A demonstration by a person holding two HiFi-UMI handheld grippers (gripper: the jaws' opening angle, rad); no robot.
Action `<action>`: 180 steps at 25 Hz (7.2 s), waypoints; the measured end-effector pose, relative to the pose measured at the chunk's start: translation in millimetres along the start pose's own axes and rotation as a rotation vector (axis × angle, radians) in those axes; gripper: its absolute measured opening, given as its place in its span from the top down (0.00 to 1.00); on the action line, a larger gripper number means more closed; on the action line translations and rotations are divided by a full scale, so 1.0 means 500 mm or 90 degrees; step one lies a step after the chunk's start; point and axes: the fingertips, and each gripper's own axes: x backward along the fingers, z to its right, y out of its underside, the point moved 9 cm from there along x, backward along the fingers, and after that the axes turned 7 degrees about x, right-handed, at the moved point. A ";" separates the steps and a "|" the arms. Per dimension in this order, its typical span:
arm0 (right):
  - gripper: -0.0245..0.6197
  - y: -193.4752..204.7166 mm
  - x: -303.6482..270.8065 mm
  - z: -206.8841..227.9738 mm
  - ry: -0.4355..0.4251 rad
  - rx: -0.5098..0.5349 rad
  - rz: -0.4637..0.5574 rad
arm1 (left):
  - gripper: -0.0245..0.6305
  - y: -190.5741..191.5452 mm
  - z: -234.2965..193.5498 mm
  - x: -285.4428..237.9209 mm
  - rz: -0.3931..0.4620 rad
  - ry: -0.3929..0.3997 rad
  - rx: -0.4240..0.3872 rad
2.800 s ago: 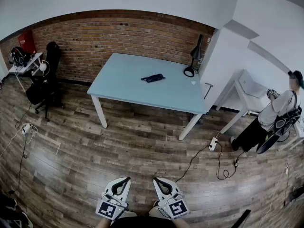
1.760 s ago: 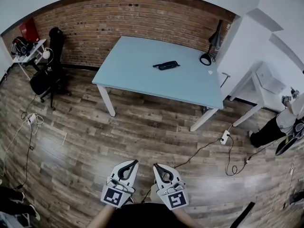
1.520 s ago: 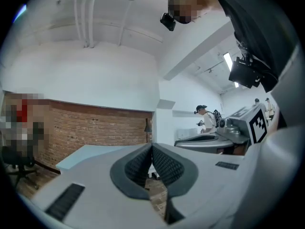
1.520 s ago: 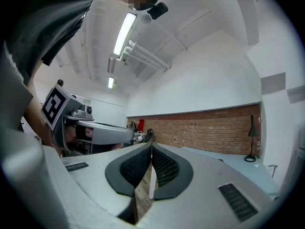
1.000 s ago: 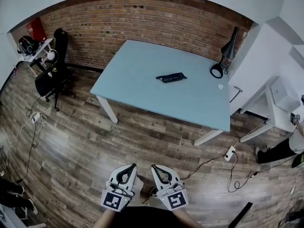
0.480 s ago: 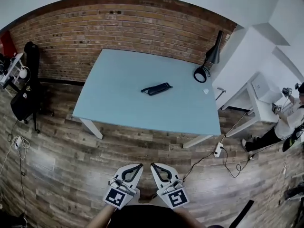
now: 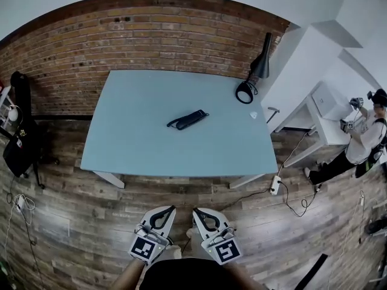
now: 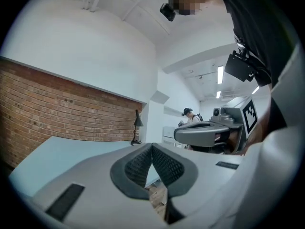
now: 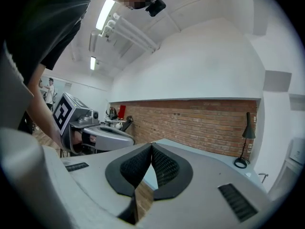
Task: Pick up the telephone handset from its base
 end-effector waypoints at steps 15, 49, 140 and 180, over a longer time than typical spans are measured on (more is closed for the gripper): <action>0.92 0.080 -0.127 0.353 -0.115 -0.035 0.075 | 0.96 -0.062 -0.057 -0.306 -0.039 -0.143 0.010; 0.92 0.138 -0.412 0.625 -0.036 -0.051 -0.049 | 0.96 -0.089 -0.431 -0.700 -0.109 -0.058 -0.028; 0.92 0.274 -0.223 0.835 0.173 -0.145 -0.132 | 0.53 0.198 -0.630 -1.090 -0.681 -0.054 -0.124; 0.92 0.271 -0.217 0.842 0.158 -0.148 -0.103 | 0.59 0.152 -0.618 -1.069 -0.664 -0.074 -0.136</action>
